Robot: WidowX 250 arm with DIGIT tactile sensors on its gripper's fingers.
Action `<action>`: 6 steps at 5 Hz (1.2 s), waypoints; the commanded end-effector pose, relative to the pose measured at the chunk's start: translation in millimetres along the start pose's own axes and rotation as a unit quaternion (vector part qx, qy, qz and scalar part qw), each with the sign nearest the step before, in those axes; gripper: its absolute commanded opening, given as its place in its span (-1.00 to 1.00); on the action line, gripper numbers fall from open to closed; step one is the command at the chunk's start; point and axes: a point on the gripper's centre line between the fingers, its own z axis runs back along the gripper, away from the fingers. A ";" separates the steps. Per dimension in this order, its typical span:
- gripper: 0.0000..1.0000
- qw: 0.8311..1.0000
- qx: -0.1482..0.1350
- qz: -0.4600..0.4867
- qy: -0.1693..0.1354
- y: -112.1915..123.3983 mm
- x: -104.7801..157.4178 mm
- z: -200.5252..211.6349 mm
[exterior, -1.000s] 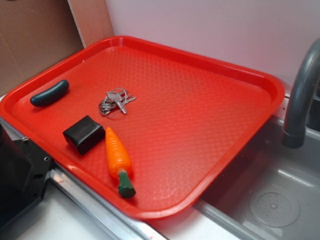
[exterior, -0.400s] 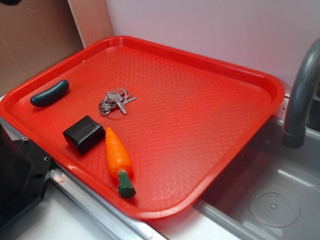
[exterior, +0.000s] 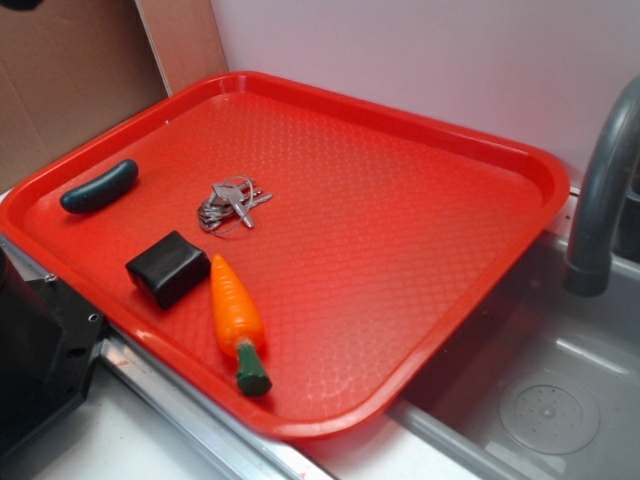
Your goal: Grab the carrot.
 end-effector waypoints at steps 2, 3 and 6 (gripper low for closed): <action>1.00 0.991 0.001 0.135 0.000 -66.3 32.2 -89.9; 1.00 0.991 -0.031 0.128 -0.002 -86.1 37.0 -120.6; 1.00 0.977 -0.053 0.145 0.145 -94.8 8.8 -210.7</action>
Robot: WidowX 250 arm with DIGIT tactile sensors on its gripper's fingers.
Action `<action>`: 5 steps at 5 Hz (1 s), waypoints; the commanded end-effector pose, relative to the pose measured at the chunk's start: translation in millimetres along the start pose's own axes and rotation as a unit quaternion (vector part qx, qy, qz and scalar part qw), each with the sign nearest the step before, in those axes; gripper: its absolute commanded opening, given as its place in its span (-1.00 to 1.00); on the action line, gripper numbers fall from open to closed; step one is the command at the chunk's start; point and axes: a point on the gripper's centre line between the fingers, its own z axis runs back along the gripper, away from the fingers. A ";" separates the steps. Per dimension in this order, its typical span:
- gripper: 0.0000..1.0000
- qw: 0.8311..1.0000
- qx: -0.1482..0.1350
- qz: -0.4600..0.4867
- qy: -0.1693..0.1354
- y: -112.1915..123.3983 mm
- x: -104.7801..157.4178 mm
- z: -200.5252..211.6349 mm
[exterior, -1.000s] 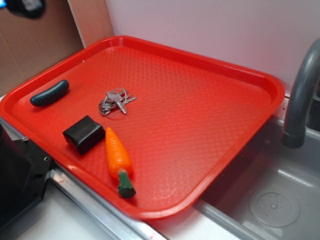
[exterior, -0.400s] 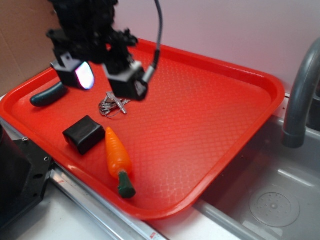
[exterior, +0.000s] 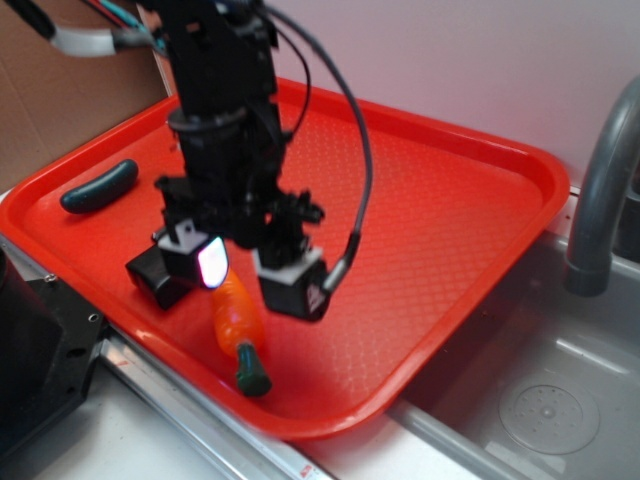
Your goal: Grab the carrot.
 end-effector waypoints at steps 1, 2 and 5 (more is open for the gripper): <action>1.00 0.998 -0.007 0.026 0.054 7.0 -3.7 -34.7; -1.00 0.999 -0.006 0.017 0.045 6.7 -0.5 -32.2; -1.00 0.984 0.032 -0.154 -0.085 58.9 26.9 109.5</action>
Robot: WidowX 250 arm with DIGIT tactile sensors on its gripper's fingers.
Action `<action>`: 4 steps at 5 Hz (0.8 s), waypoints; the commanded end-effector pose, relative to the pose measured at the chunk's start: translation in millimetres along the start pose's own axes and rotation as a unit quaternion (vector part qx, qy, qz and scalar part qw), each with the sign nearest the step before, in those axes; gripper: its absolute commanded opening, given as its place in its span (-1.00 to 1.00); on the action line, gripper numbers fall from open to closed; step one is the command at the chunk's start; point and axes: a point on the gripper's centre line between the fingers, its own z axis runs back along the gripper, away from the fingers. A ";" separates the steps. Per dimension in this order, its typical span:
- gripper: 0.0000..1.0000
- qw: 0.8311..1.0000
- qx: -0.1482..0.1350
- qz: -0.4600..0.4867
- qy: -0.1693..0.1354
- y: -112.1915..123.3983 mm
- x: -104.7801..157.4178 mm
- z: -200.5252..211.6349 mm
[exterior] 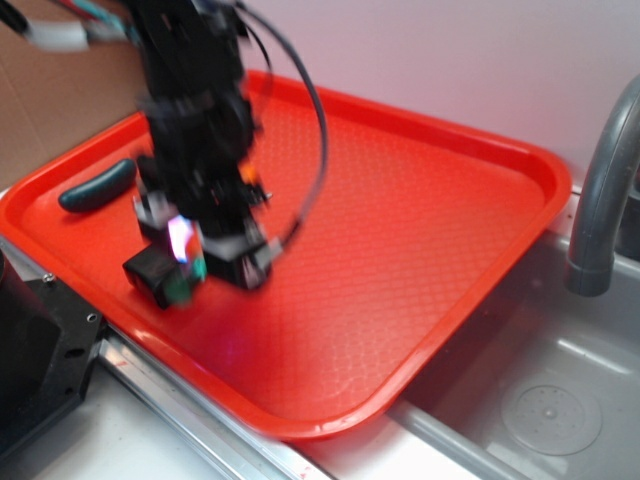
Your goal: Grab the carrot.
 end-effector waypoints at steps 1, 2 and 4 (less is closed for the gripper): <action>-1.00 0.997 0.049 -0.039 -0.055 46.2 9.9 115.1; -1.00 0.997 0.063 -0.039 -0.038 55.9 8.6 140.8; -1.00 0.994 0.075 -0.062 -0.046 58.1 -2.2 152.0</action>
